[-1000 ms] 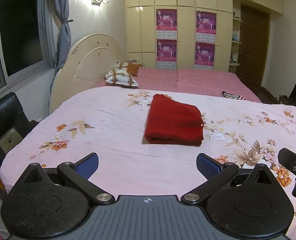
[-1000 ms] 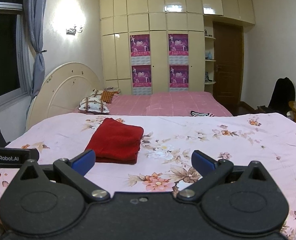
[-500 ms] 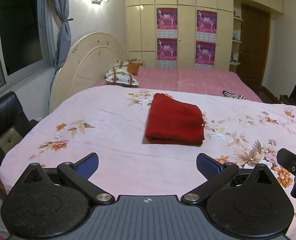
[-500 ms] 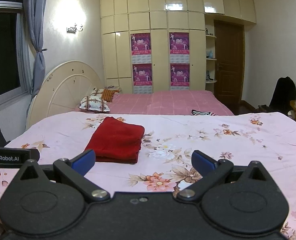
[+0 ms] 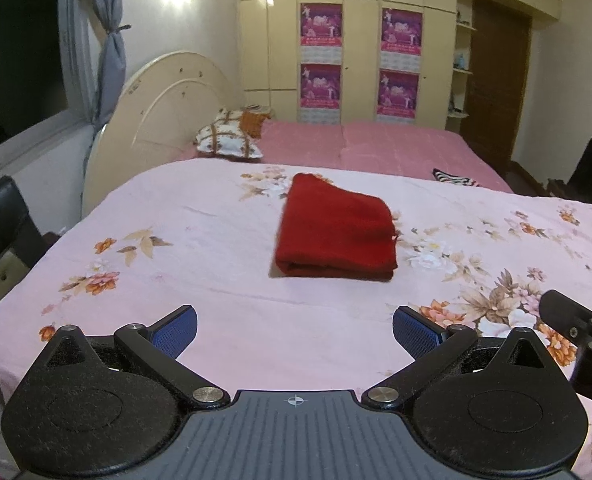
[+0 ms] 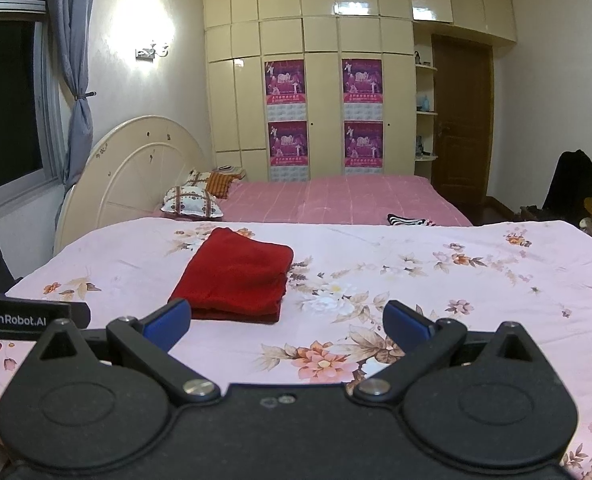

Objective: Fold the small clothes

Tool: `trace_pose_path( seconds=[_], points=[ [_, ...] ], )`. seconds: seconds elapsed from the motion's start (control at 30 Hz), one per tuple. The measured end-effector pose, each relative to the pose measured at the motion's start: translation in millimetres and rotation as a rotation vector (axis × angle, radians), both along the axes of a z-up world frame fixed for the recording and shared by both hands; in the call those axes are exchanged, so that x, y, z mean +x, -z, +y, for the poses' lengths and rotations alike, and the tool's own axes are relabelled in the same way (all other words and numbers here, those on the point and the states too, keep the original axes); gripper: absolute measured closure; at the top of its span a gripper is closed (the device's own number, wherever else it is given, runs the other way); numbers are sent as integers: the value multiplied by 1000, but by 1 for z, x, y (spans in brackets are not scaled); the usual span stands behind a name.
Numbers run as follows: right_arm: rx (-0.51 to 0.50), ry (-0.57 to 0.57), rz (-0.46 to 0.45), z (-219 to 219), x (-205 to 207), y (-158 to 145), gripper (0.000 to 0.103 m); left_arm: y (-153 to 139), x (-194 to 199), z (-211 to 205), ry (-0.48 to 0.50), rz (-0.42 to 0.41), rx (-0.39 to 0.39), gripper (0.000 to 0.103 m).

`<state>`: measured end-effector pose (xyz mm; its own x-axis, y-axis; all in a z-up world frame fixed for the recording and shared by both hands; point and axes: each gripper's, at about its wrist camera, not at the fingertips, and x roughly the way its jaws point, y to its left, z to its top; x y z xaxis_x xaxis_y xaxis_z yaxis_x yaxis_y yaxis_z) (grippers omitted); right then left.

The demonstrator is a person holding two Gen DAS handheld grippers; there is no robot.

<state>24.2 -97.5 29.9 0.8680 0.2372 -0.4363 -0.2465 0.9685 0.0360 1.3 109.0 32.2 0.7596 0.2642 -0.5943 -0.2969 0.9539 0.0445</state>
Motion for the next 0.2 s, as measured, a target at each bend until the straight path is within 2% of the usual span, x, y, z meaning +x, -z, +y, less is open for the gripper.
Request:
trace_pose_path(
  seconds=[0.2],
  points=[
    [-5, -2, 7, 3, 6, 3, 1, -1, 8, 0, -3, -26, 12, 0]
  ],
)
